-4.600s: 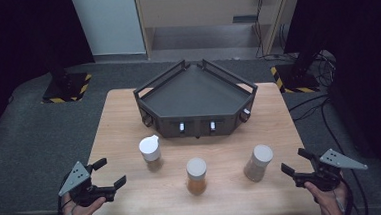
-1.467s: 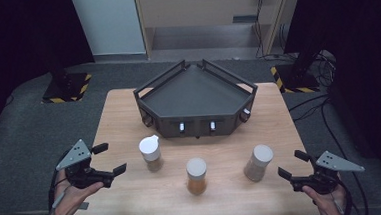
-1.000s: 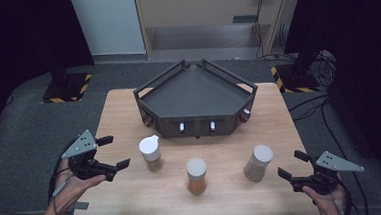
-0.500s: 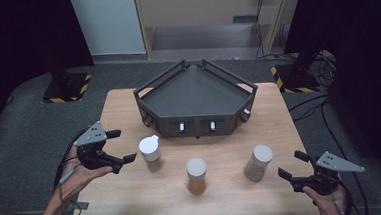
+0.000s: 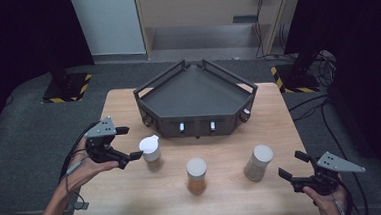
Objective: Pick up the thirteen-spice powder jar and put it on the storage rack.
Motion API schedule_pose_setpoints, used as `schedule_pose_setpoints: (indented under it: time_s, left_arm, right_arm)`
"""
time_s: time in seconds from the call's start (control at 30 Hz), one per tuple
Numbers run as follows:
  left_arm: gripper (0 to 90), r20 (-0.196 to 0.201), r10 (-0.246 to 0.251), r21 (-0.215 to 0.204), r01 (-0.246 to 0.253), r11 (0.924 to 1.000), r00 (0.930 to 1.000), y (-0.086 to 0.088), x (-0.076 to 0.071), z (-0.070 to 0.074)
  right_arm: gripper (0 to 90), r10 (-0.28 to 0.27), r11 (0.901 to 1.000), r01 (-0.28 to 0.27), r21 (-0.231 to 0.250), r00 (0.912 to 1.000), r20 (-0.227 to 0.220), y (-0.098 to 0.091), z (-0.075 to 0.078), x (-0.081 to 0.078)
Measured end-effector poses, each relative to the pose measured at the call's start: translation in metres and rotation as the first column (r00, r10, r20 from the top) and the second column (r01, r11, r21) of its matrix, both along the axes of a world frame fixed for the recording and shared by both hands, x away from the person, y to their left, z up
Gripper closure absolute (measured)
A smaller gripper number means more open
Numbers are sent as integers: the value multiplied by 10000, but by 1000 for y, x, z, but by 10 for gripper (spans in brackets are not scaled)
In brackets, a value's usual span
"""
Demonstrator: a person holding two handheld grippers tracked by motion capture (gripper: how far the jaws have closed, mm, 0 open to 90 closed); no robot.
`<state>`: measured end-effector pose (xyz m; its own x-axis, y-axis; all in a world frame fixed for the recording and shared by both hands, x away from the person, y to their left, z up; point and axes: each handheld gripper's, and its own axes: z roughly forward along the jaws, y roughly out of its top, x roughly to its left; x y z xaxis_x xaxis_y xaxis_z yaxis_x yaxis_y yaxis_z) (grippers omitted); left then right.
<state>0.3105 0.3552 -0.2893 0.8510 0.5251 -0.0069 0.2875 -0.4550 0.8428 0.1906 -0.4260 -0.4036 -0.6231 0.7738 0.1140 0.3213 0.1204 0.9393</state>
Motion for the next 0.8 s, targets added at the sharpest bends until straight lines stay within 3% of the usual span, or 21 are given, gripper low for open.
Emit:
schedule_pose_setpoints:
  time_s: [0.43,0.8]
  left_arm:
    - [18,-332,-222,212,229,9995,9992,-10,19,-3]
    - [18,-665,-153,398,180,9990,9977,-20,34,-17]
  right_arm:
    - [69,-17,10000,17,34,10000,6,-1,0,-1]
    - [70,-26,10000,26,66,10000,3,-1,0,-1]
